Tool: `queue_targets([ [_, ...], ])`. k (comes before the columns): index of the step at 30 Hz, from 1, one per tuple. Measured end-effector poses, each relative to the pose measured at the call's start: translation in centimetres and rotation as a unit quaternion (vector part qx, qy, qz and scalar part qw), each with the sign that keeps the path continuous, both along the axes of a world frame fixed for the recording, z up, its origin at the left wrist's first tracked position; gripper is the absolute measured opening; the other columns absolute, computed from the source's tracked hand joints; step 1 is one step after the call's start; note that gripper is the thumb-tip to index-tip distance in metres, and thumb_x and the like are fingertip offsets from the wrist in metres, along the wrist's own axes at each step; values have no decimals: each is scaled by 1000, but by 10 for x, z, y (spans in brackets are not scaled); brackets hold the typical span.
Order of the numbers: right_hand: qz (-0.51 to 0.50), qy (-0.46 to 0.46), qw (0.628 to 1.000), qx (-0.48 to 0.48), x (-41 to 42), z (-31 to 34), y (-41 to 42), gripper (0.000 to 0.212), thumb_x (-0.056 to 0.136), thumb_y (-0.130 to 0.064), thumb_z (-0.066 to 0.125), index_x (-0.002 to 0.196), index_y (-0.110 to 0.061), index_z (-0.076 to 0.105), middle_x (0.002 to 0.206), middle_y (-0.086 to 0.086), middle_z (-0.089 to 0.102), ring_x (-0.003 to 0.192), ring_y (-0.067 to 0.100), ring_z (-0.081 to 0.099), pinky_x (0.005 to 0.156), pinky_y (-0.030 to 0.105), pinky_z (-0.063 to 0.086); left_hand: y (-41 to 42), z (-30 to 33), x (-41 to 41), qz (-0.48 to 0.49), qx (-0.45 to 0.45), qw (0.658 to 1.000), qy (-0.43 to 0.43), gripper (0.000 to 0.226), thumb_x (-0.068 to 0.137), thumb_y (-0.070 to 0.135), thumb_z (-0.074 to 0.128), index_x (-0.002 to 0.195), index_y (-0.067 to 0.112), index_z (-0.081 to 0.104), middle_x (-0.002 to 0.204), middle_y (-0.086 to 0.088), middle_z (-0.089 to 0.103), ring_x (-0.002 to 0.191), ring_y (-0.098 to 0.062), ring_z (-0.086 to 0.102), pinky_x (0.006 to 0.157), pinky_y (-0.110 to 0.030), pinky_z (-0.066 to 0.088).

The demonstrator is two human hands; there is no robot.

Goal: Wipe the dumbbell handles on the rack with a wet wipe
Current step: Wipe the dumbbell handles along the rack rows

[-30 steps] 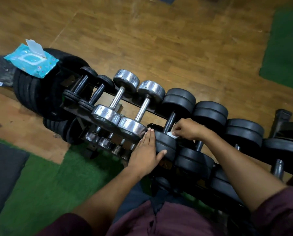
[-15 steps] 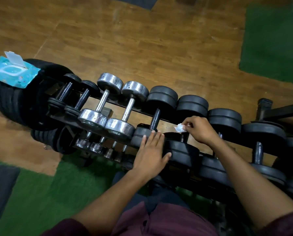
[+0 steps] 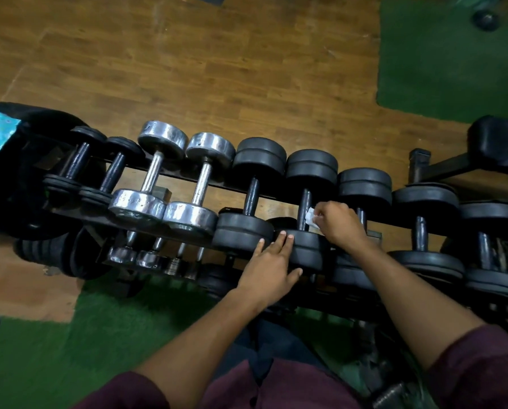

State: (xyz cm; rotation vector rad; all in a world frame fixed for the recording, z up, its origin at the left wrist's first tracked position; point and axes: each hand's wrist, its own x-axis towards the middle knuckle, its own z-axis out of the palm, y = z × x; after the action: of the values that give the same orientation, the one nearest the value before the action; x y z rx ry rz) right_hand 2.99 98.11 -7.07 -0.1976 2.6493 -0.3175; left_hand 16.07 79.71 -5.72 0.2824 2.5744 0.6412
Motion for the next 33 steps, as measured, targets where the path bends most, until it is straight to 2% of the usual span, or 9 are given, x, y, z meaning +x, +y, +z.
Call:
queue_targets([
  [4,9,-14,999,-46,6,-1,-5,9,92,-24,56,100,-26,60,103,2,67,94,27,61,70,33,42,1,-4,0,-2,2,1000,12,88,101,55,46,163,10,4,171,-11,5,156,-21,14,126,-41,-1],
  [9,81,-78,989,-96,-4,-7,-1,10,91,-27,71,100,-27,75,95,-9,63,97,16,64,80,24,43,-1,-5,0,-7,3,1000,1,89,100,57,47,164,14,2,171,-9,2,156,-25,12,127,-40,0],
  [11,110,-86,985,-99,-11,-7,-1,14,89,-29,73,103,-26,77,97,-8,63,98,15,64,83,22,42,0,-5,-1,-1,8,1000,-10,89,100,58,47,164,14,2,171,-8,1,156,-24,13,127,-41,-1],
  [15,159,-57,983,-71,-20,-13,-6,22,89,-31,73,110,-23,76,98,-4,56,100,20,61,83,27,45,-3,-5,2,-12,5,1000,0,88,101,55,46,164,15,-1,171,-7,-2,156,-18,12,126,-38,-3],
  [18,83,10,995,-61,-22,-20,-9,26,95,-26,62,119,-20,72,107,3,51,99,28,61,85,35,51,0,-3,5,-4,-4,1000,6,87,102,56,45,163,15,-2,171,-5,-4,156,-15,10,126,-37,-5],
  [21,34,52,995,-75,-20,-21,-11,28,99,-23,53,120,-19,70,108,4,47,91,29,61,79,42,55,10,-3,7,41,0,999,-2,89,101,59,43,163,13,-2,171,-6,-4,157,-13,4,123,-34,-10],
  [24,86,41,991,-91,-17,-21,-5,25,99,-32,55,117,-25,71,108,-1,50,93,27,63,76,36,53,27,-1,4,104,12,994,-26,93,100,63,41,163,9,-3,171,-7,-3,157,-12,-1,124,-33,-9],
  [29,271,-52,957,-89,-27,-19,8,25,92,-37,65,117,-37,71,105,-12,55,102,17,62,80,33,52,52,-5,-6,170,-38,985,-22,93,101,60,43,162,5,0,171,-11,3,157,-18,6,128,-36,0],
  [33,229,4,971,-72,-34,-19,11,28,97,-38,55,122,-38,67,114,-6,54,100,28,65,77,40,55,62,-5,-3,203,-39,978,-23,95,100,62,43,162,5,-3,171,-11,1,157,-19,7,128,-36,2],
])
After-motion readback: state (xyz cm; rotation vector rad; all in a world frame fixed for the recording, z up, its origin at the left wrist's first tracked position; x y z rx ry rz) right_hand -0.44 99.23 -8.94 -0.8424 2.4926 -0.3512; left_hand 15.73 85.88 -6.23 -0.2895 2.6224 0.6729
